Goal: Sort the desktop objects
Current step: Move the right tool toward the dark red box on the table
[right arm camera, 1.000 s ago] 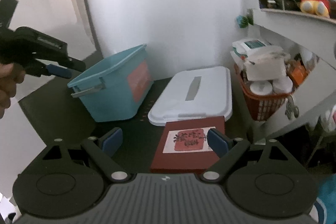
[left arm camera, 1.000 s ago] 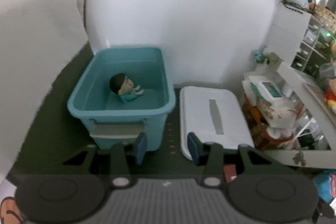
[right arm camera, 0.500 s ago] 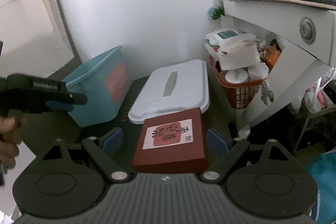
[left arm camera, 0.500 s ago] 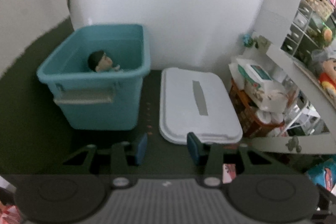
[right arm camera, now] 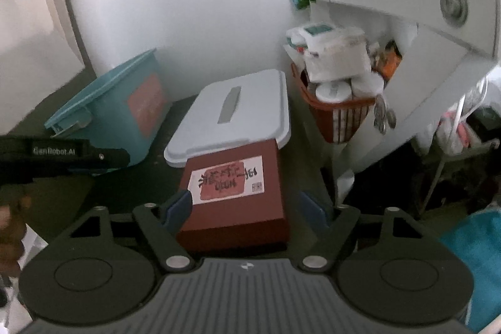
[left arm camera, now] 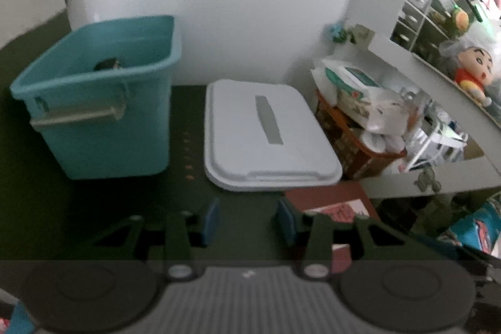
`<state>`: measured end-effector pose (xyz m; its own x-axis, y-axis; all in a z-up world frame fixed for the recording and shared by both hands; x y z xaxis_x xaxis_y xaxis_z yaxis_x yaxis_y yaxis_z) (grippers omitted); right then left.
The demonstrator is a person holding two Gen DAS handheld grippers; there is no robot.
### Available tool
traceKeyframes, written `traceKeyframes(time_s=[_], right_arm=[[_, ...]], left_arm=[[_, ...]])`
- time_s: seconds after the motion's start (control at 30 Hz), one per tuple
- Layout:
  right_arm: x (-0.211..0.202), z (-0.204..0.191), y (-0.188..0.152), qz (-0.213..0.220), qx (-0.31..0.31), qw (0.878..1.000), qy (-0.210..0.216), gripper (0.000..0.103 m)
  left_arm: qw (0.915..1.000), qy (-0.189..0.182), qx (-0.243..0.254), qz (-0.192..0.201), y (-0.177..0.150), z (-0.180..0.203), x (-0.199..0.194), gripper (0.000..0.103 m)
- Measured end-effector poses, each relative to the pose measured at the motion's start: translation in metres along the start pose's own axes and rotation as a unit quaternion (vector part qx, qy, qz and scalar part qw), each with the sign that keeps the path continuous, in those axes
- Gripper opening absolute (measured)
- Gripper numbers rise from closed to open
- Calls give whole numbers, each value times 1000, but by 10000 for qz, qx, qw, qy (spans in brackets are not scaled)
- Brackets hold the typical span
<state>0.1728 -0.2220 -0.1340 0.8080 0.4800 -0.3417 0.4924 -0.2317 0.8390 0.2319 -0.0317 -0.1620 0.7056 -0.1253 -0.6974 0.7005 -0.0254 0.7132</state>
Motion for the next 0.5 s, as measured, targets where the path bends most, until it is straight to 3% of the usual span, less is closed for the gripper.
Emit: traceKeyframes(time_s=[0.23,0.37,0.5], right_arm=[[15,10,-3,-132,151,9995,-227,74],[20,16,-5,-141,247,9992,-275,60],[23,22,-5,-142,381,9988,-259,58]], left_arm=[[9993,-285,153,-172,-10,7,12,44],[9989,-295,246,-270,-15,9,21,44],[9980,-466,266,-348,-16,16,26,41]])
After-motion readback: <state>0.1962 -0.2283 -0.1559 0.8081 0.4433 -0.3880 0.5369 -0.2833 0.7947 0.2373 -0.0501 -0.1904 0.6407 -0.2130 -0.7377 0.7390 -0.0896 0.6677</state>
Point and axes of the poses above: each gripper's, at about its wrist camera, not at the fingertips, and x roughly the way its jaws point, z to its right, y to its top, the point moved 8 cm from there along x, roughly the way its jaws point, and after that the axes turned 13 degrees about y, right-handed, at the moved point
